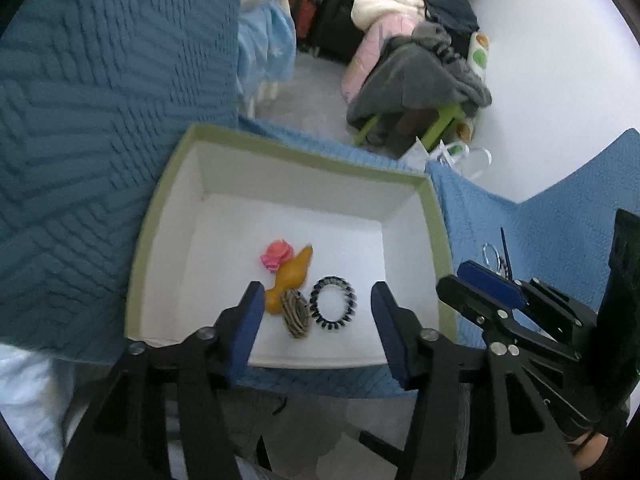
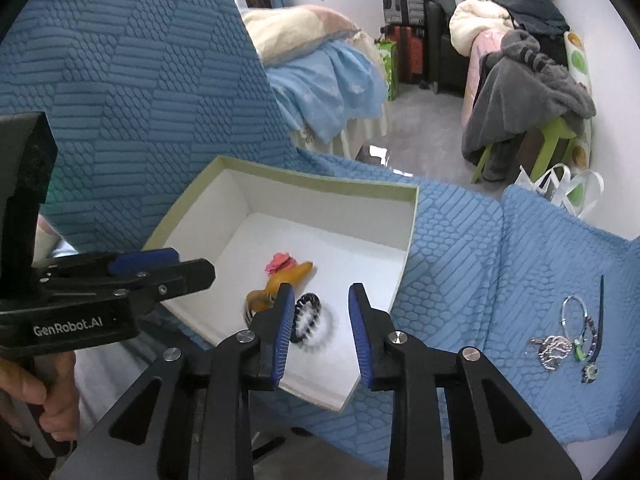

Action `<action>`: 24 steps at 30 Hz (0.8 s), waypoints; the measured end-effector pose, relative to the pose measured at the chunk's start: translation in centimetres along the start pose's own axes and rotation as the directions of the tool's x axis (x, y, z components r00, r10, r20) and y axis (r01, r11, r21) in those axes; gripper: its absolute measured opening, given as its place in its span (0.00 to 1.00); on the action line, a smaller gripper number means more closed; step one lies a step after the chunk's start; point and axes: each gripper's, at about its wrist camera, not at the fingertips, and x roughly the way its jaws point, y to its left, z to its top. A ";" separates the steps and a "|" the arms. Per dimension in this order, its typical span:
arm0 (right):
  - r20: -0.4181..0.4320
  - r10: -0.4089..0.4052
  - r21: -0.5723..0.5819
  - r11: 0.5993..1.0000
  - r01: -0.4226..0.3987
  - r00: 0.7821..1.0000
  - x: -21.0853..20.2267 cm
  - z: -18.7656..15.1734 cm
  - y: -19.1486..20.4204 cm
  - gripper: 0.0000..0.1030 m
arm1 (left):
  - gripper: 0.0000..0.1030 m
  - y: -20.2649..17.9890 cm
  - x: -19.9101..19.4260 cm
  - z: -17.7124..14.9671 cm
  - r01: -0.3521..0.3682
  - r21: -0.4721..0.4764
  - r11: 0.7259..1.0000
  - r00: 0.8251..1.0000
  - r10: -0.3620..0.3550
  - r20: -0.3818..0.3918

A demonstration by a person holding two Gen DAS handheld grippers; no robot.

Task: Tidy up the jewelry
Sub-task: 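Open both tools to drop the hair tie and bangle into the box, then move both open tools back toward the remaining keyrings and bracelet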

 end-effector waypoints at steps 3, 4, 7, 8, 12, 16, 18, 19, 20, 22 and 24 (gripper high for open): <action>0.033 -0.005 -0.004 1.000 0.005 0.999 -1.7 0.3 0.0 0.25 | 0.54 -0.9 -1.6 0.2 0.003 0.011 1.000 0.999 -0.003 0.036; 0.050 -0.007 -0.004 1.000 0.007 0.999 -2.5 0.4 0.1 0.25 | 0.54 -1.2 -2.1 0.2 0.002 0.018 1.000 0.999 -0.003 0.047; 0.102 -0.011 -0.010 1.000 0.012 0.995 -4.9 0.7 0.2 0.25 | 0.55 -2.3 -3.8 0.4 0.000 0.037 0.999 0.996 -0.004 0.087; 0.114 -0.011 -0.013 1.000 0.013 0.993 -5.5 0.8 0.2 0.25 | 0.55 -2.7 -4.6 0.4 0.003 0.040 0.999 0.995 -0.007 0.104; 0.189 -0.019 -0.028 0.999 0.025 0.982 -9.1 1.0 0.5 0.25 | 0.55 -4.2 -7.3 0.4 0.014 0.057 0.998 0.986 -0.024 0.166; 0.235 -0.038 -0.036 0.998 0.047 0.971 -11.9 1.2 0.5 0.25 | 0.55 -5.6 -9.4 0.2 0.014 0.069 0.998 0.977 -0.028 0.211; 0.260 -0.044 -0.035 0.998 0.055 0.965 -13.2 1.4 0.4 0.25 | 0.55 -6.3 -10.7 0.2 0.028 0.061 0.998 0.969 -0.042 0.245; 0.275 -0.047 -0.036 0.998 0.059 0.960 -14.1 1.5 0.4 0.25 | 0.55 -6.6 -11.2 0.2 0.037 0.064 0.997 0.965 -0.052 0.256; 0.288 -0.050 -0.038 0.997 0.064 0.956 -14.8 1.5 0.3 0.25 | 0.55 -7.1 -11.7 0.2 0.041 0.072 0.997 0.961 -0.059 0.270; 0.311 -0.058 -0.040 0.996 0.074 0.949 -16.0 1.5 0.1 0.25 | 0.55 -8.0 -12.4 0.2 0.042 0.093 0.995 0.955 -0.067 0.288; 0.330 -0.066 -0.039 0.996 0.083 0.942 -17.1 1.4 0.0 0.25 | 0.55 -8.8 -13.0 0.2 0.052 0.111 0.992 0.950 -0.083 0.302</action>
